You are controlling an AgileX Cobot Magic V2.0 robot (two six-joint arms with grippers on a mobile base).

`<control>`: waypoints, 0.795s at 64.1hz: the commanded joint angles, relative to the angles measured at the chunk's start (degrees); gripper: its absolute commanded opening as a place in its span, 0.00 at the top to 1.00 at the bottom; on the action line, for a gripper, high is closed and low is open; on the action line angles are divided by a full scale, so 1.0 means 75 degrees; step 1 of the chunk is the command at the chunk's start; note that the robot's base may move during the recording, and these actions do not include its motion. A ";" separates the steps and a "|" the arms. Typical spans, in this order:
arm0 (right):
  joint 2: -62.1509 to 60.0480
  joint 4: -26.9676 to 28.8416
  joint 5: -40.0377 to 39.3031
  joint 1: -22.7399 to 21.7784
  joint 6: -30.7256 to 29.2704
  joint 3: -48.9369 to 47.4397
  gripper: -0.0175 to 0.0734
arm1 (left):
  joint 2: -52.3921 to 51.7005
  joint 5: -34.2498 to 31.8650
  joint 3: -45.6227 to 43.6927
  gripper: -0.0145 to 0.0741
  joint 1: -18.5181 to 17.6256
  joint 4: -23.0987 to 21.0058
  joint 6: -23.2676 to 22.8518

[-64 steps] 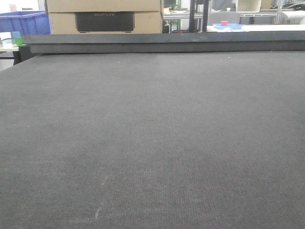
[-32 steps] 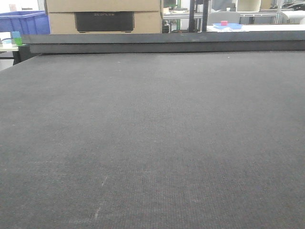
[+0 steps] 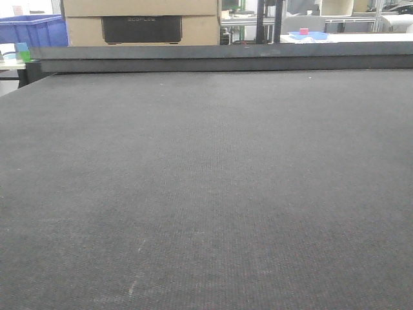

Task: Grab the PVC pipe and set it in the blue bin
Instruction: 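Lift the clamp off the table with both grippers, then drive the base away from the table holding the clamp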

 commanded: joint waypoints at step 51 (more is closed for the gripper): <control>-0.0027 0.0003 -0.0236 -0.0007 -0.0017 0.0001 0.99 | -0.0002 -0.0184 -0.0021 0.96 -0.0047 -0.0013 -0.0006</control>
